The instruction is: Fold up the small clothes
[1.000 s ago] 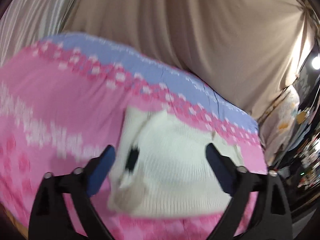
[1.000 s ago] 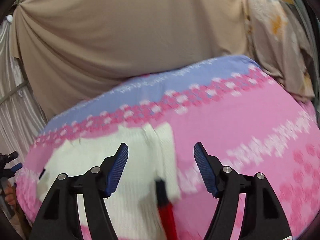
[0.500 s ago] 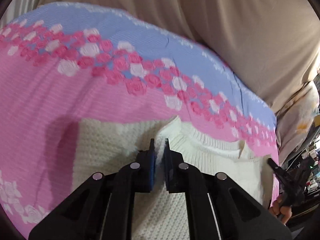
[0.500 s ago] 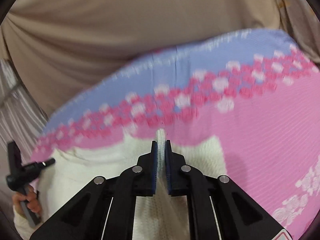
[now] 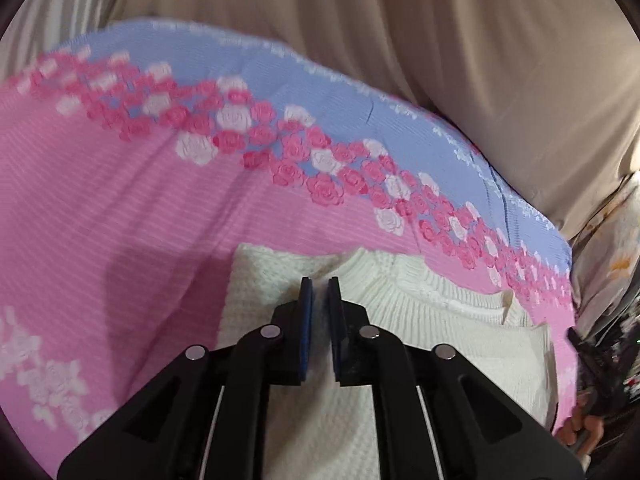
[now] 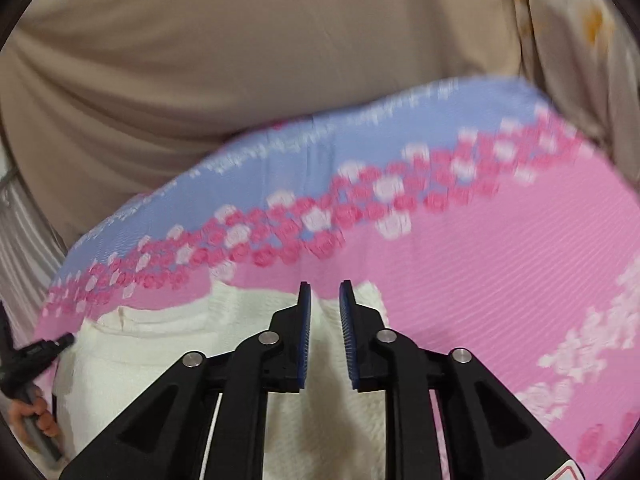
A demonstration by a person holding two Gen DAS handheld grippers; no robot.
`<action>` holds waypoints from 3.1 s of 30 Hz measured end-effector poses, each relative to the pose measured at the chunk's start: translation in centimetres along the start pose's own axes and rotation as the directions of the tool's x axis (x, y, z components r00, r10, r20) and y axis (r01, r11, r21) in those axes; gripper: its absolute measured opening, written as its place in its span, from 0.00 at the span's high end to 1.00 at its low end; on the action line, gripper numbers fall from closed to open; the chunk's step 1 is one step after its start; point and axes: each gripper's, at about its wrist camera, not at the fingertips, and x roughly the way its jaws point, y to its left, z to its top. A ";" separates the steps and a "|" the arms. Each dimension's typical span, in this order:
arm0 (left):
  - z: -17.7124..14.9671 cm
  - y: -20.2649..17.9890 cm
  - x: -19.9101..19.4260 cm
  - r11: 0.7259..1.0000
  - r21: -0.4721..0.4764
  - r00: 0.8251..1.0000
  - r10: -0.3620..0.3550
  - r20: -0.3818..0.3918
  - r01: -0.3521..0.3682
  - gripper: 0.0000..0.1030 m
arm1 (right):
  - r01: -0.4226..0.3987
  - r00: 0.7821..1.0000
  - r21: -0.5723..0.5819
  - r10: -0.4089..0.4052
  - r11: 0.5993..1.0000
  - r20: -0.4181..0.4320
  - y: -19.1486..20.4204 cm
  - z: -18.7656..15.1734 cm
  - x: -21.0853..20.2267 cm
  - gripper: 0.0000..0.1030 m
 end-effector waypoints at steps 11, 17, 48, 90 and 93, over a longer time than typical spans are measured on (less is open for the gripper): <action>-9.3 -12.5 -2.8 0.913 0.402 0.996 -0.047 -0.079 0.075 0.47 | -0.389 0.894 -0.262 0.294 0.883 -0.337 14.1 -11.2 -0.4 0.79; -11.2 -2.7 -4.1 0.948 0.306 0.992 0.112 -0.065 -0.087 0.66 | -0.103 0.960 -0.128 0.065 0.986 -0.272 0.4 -10.8 -3.7 0.94; 1.8 1.1 0.7 0.995 -0.011 0.994 -0.103 -0.030 0.103 0.96 | -0.100 0.989 0.011 0.101 0.995 -0.113 -0.8 0.3 4.8 0.92; -7.6 -9.9 -4.5 0.923 0.310 0.973 -0.204 -0.111 0.229 0.57 | -0.444 0.872 -0.220 0.363 0.868 -0.330 13.2 -10.4 -0.5 0.76; -10.5 -9.5 -2.3 0.931 0.314 0.972 -0.126 -0.198 0.184 0.58 | -0.324 0.923 -0.327 0.221 0.887 -0.316 12.6 -12.0 -0.4 0.77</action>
